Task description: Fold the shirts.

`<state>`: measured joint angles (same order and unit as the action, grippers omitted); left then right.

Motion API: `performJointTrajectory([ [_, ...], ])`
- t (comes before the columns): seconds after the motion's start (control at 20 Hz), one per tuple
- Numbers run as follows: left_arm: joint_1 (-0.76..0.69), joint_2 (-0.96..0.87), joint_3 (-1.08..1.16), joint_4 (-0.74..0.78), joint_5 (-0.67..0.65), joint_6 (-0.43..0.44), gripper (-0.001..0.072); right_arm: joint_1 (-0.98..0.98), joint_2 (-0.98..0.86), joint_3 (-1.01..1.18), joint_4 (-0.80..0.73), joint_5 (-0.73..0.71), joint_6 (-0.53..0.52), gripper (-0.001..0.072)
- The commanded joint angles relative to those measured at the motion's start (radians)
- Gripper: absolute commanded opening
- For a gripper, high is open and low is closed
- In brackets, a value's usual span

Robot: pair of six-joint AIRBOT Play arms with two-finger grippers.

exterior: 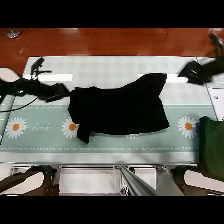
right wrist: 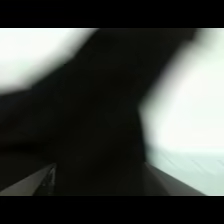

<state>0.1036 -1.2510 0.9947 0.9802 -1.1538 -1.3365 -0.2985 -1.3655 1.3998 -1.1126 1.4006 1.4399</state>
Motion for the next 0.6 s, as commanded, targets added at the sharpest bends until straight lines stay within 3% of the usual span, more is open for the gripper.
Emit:
performJointTrajectory([
  [0.0, 0.139, 0.102, -0.190, -0.030, -0.069, -0.008, 0.0703, -0.209, 0.186, -0.270, 0.003, -0.029, -0.106, 0.0619],
  [0.05, 0.156, 0.137, -0.291, -0.161, -0.084, 0.064, 0.0703, -0.263, 0.269, -0.430, 0.115, -0.119, -0.172, 0.0619],
  [0.1, 0.157, 0.170, -0.393, -0.301, -0.113, 0.190, 0.0703, -0.293, 0.341, -0.575, 0.207, -0.192, -0.206, 0.0619],
  [0.15, 0.148, 0.192, -0.474, -0.366, -0.111, 0.250, 0.0703, -0.307, 0.403, -0.708, 0.283, -0.244, -0.220, 0.0619],
  [0.3, 0.136, 0.195, -0.639, -0.373, 0.027, 0.251, 0.0703, -0.273, 0.463, -0.912, 0.362, -0.262, -0.234, 0.0618],
  [0.55, -0.022, 0.185, -0.679, -0.464, 0.196, 0.312, 0.0703, -0.201, 0.463, -0.953, 0.317, -0.226, -0.228, 0.0618],
])
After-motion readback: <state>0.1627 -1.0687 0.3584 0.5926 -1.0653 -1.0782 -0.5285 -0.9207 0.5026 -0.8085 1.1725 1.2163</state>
